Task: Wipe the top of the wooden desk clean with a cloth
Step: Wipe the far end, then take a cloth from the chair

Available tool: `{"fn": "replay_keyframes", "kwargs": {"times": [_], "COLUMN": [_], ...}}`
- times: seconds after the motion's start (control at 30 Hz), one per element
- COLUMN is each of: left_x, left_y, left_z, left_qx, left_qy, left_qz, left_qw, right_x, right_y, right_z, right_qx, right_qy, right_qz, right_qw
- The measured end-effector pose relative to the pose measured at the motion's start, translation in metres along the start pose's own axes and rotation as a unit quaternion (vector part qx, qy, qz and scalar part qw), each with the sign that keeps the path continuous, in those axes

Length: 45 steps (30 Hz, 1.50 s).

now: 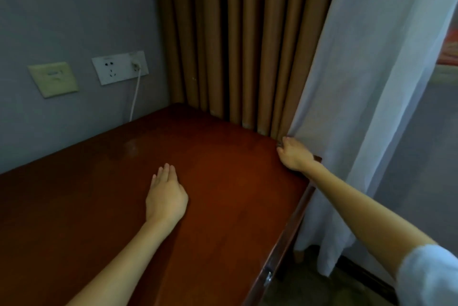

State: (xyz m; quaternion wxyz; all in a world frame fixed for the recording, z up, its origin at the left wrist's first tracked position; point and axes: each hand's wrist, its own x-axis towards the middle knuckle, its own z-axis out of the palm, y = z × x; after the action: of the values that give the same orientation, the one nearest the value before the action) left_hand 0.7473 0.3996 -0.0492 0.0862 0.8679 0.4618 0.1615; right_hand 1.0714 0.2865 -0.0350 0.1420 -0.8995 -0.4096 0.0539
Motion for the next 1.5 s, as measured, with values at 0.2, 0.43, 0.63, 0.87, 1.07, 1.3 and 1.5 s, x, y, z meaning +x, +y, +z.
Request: {"fn": "replay_keyframes", "kwargs": {"times": [0.2, 0.43, 0.63, 0.87, 1.07, 1.3, 1.5], "left_x": [0.001, 0.0, -0.001, 0.002, 0.002, -0.001, -0.002], "left_y": [0.001, 0.0, -0.001, -0.001, -0.002, 0.0, 0.0], "left_z": [-0.003, -0.007, -0.004, 0.0, -0.002, -0.006, -0.005], "left_qx": [-0.004, -0.001, -0.003, -0.002, 0.005, 0.007, 0.01], "left_qy": [0.005, -0.006, -0.002, 0.011, -0.006, -0.021, -0.019], "left_qz": [-0.003, -0.003, 0.007, -0.002, 0.0, 0.0, 0.004], "left_qw": [1.0, 1.0, 1.0, 1.0, 1.0, 1.0, 1.0], "right_x": [0.01, -0.081, -0.108, -0.002, -0.043, -0.183, -0.159], "right_y": [-0.121, -0.138, -0.029, 0.005, -0.06, -0.07, -0.033], "right_z": [0.028, 0.038, 0.012, 0.003, 0.017, 0.021, -0.028], "right_qx": [-0.03, -0.029, -0.042, -0.025, -0.047, 0.053, 0.347], "right_qy": [0.021, -0.042, -0.007, -0.014, -0.065, -0.073, -0.054], "right_qz": [-0.099, -0.312, -0.191, -0.083, -0.232, -0.468, -0.302], "right_qw": [0.994, 0.949, 0.981, 0.996, 0.969, 0.879, 0.886]}}
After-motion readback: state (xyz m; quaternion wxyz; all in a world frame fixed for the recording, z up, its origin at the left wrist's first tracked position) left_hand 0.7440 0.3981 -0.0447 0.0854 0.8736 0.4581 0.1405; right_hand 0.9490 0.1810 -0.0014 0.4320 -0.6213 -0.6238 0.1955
